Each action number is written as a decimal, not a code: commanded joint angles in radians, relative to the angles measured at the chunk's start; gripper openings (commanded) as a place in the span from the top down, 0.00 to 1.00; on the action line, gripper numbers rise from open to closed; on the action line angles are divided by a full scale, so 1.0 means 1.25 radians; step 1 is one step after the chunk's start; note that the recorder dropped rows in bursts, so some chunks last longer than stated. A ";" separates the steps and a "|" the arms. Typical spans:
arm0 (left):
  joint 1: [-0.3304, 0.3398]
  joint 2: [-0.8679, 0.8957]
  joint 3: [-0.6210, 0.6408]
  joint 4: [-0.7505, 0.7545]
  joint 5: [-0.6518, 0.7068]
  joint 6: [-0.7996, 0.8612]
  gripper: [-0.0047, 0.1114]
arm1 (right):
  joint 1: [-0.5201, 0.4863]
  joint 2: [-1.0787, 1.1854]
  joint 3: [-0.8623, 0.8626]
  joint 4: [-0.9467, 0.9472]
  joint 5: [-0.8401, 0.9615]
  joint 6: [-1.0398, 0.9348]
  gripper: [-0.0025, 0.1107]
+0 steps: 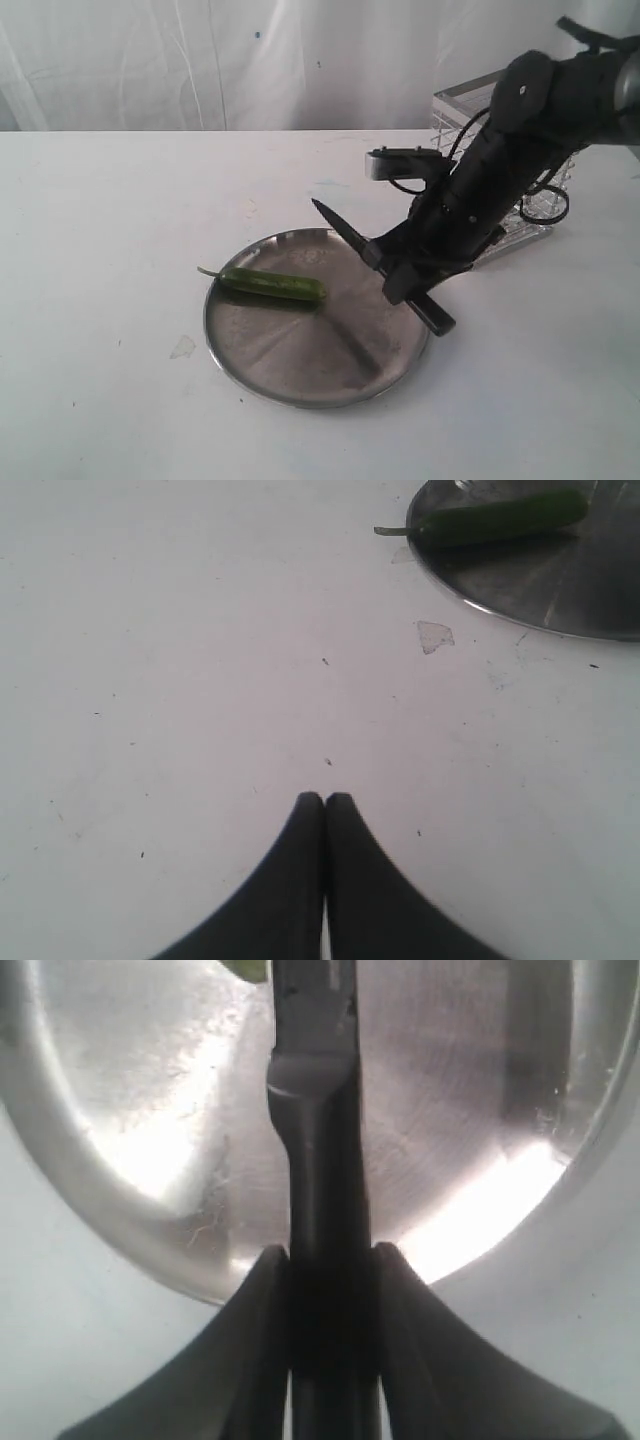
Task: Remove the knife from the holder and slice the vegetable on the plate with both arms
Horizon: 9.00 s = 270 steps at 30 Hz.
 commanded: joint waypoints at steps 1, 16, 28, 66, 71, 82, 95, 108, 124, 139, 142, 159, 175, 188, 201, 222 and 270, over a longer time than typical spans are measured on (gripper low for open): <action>-0.003 -0.003 0.003 -0.009 0.007 -0.005 0.96 | -0.001 -0.078 0.055 -0.007 0.043 0.011 0.98; -0.003 -0.003 0.003 -0.009 0.007 -0.005 0.96 | -0.001 -0.052 0.183 -0.002 0.020 0.011 0.98; -0.003 -0.003 0.003 -0.009 0.007 -0.005 0.96 | -0.001 -0.011 0.182 0.003 -0.069 0.011 0.88; -0.003 -0.003 0.003 -0.009 0.007 -0.005 0.96 | -0.001 -0.005 0.182 -0.035 -0.091 0.019 0.60; -0.003 -0.003 0.003 -0.009 0.007 -0.005 0.96 | -0.005 -0.101 0.159 -0.098 -0.075 0.107 0.60; -0.003 -0.003 0.003 -0.009 0.007 -0.005 0.96 | -0.314 -0.120 0.194 0.427 0.197 -0.393 0.60; -0.003 -0.003 0.003 -0.009 0.007 -0.005 0.96 | -0.285 -0.086 0.346 0.427 0.011 -0.507 0.51; -0.003 -0.003 0.003 -0.009 0.007 -0.005 0.96 | -0.194 -0.036 0.352 0.436 -0.044 -0.587 0.42; -0.003 -0.003 0.003 -0.009 0.007 -0.005 0.96 | -0.194 0.028 0.352 0.482 -0.049 -0.636 0.42; -0.003 -0.003 0.003 -0.009 0.007 -0.005 0.96 | -0.194 0.094 0.352 0.479 -0.036 -0.695 0.45; -0.003 -0.003 0.003 -0.009 0.007 -0.005 0.96 | -0.194 0.100 0.352 0.459 -0.052 -0.695 0.61; -0.003 -0.003 0.003 -0.009 0.007 -0.005 0.96 | -0.188 -0.140 0.348 0.403 0.030 -0.464 0.98; -0.003 -0.003 0.003 -0.009 -0.003 -0.005 0.96 | 0.090 -0.747 0.348 -0.256 0.134 0.212 0.98; -0.003 -0.003 0.003 -0.542 -0.246 -0.112 0.96 | 0.093 -0.650 0.345 -0.213 0.197 0.234 0.98; -0.003 0.283 -0.423 0.233 -0.630 -0.341 0.96 | 0.103 -0.352 0.259 -0.154 -0.053 0.227 0.98; -0.149 1.271 -0.759 1.505 -0.720 -1.242 0.96 | 0.103 -0.198 0.152 -0.133 0.024 0.201 0.98; -0.149 1.374 -0.742 1.505 -0.856 -1.540 0.96 | 0.116 -0.077 -0.041 -0.235 0.197 0.441 0.98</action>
